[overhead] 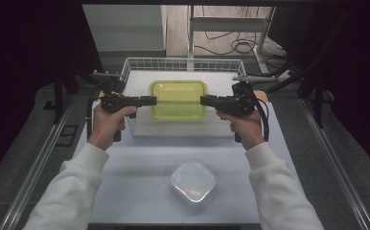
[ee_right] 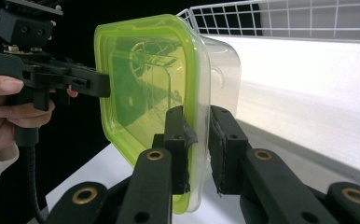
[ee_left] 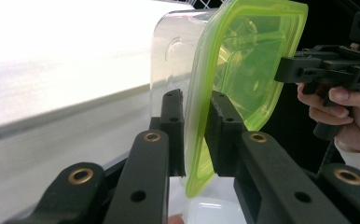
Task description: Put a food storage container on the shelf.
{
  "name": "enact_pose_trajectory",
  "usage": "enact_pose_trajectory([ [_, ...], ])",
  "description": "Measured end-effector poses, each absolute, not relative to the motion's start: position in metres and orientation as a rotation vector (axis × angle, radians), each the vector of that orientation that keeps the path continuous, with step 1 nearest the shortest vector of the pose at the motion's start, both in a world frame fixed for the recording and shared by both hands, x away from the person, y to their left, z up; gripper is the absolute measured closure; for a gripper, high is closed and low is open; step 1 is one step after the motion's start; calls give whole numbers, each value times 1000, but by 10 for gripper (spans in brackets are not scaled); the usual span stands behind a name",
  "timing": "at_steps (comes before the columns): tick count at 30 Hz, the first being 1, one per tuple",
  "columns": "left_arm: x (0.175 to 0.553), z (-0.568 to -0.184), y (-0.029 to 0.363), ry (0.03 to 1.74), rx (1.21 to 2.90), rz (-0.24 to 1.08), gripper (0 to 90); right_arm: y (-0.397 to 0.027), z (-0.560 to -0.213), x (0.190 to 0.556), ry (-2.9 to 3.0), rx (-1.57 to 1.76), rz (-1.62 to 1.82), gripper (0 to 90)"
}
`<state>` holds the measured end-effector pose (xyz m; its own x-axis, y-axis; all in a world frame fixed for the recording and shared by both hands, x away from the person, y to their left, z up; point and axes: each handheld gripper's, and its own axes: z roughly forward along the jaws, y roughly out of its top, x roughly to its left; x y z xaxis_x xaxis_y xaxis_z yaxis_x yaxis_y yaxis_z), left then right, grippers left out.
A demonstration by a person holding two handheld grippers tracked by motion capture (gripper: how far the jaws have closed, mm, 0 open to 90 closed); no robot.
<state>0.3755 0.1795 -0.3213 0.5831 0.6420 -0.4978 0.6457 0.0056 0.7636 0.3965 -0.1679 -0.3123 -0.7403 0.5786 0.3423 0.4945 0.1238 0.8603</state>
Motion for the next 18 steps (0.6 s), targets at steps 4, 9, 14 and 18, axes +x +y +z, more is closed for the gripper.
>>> enact_pose_trajectory([
  [4, 386, -315, 178, 1076, 1683, 2, 786, -168, -308, 404, 2284, 1117, 1696, 776],
  [9, 399, -309, 178, 1076, 1681, -5, 785, -169, -303, 414, 2267, 1146, 1716, 776],
  [14, 409, -305, 177, 1073, 1692, -7, 785, -171, -303, 425, 2261, 1167, 1736, 776],
  [18, 415, -302, 176, 1074, 1699, -5, 785, -173, -303, 431, 2259, 1177, 1749, 776],
])
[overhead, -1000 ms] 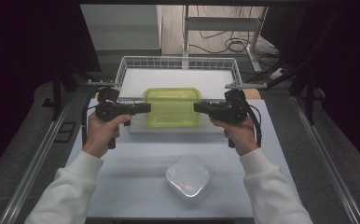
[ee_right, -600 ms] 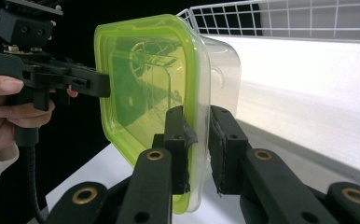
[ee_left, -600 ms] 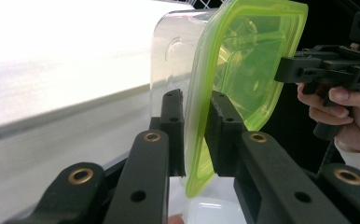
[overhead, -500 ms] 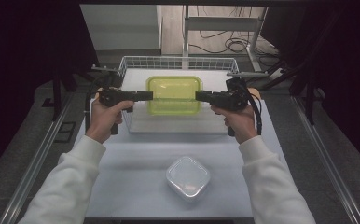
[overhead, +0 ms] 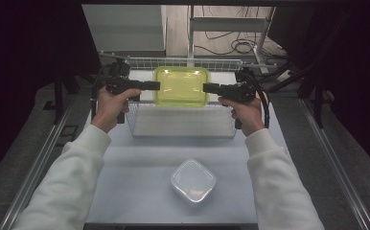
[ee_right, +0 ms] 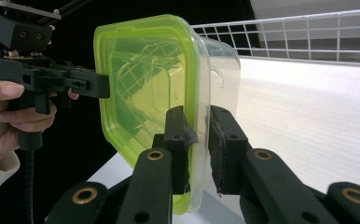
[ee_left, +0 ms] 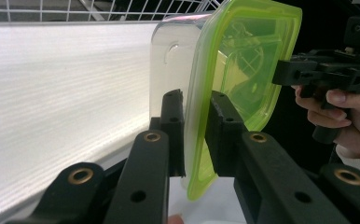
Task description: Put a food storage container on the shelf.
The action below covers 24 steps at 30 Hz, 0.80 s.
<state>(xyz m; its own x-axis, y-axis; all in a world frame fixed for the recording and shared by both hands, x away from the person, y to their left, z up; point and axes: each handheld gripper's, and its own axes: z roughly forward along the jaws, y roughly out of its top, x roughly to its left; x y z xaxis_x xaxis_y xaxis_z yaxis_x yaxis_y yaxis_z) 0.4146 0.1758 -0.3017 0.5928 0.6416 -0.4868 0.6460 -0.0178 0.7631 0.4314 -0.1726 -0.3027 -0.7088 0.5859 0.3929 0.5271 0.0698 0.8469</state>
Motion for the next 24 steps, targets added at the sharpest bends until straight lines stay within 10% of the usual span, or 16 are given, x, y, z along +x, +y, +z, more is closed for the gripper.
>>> enact_pose_trajectory([
  [24, 470, -321, 173, 1193, 1664, -107, 790, -169, -312, 483, 2297, 1353, 1676, 779],
])
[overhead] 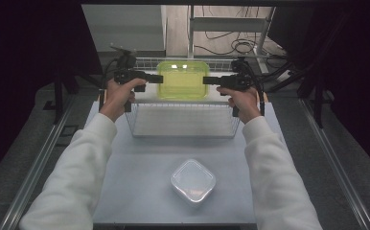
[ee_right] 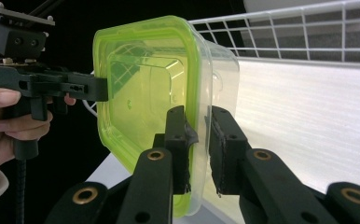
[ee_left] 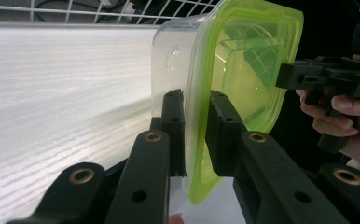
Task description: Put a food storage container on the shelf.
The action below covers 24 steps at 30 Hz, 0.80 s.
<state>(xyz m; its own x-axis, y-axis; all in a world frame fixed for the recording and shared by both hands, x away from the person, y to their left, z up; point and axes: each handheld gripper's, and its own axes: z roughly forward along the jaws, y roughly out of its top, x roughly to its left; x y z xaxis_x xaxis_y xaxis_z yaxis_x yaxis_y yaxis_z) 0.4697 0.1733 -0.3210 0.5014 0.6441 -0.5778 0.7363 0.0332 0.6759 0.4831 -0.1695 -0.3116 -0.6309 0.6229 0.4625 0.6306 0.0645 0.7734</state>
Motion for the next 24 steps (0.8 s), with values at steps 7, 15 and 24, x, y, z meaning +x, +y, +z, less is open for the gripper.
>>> enact_pose_trajectory([
  [7, 485, -330, 178, 1212, 1594, -185, 775, -171, -317, 497, -2211, -1418, -1653, 778],
  [15, 504, -334, 177, 1301, 1525, -244, 768, -167, -323, 512, -2121, -1529, -1615, 729],
  [24, 512, -344, 178, 1322, 1469, -277, 734, -166, -329, 521, -1989, -1626, -1583, 707],
])
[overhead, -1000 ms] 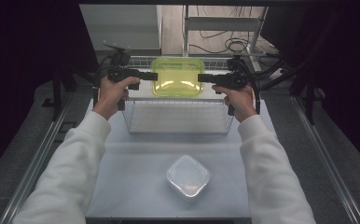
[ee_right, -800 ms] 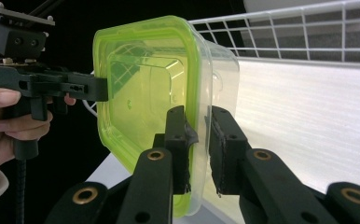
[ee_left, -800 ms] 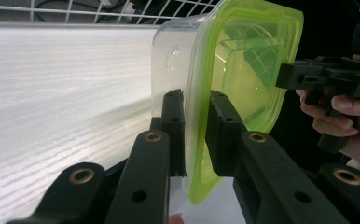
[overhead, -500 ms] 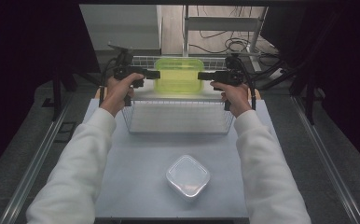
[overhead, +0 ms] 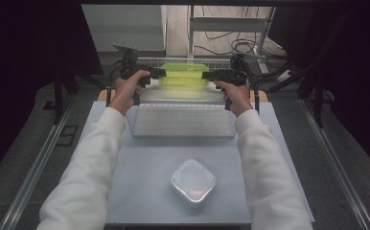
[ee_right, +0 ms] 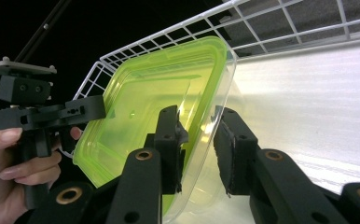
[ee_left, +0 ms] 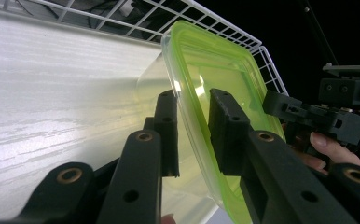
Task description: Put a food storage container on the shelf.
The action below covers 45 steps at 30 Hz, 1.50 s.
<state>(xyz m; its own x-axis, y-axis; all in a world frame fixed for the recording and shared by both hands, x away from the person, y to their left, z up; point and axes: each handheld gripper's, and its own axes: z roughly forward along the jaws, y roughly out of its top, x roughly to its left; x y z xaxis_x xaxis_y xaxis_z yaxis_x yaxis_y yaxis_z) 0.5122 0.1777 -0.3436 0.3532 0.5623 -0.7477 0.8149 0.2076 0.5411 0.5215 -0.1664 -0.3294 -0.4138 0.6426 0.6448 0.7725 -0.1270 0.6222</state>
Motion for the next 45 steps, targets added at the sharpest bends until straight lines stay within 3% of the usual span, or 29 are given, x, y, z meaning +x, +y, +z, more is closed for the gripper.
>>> enact_pose_trajectory([
  [6, 512, -345, 176, 1328, 1485, -241, 674, -167, -331, 523, -1963, -1639, -1596, 684],
  [13, 506, -340, 174, 1290, 1493, -125, 454, -170, -329, 519, -1980, -1683, -1641, 507],
  [16, 499, -334, 175, 1250, 1497, -73, 409, -169, -324, 511, -2000, -1667, -1658, 434],
  [22, 473, -315, 181, 1189, 1557, 24, 341, -174, -307, 488, -2129, -1593, -1706, 382],
  [30, 414, -309, 191, 1106, 1655, 96, 285, -189, -302, 444, -2377, -1431, -1713, 331],
  [45, 316, -398, 198, 1138, 1761, 58, 282, -220, -370, 355, -2591, -1254, -1579, 293],
])
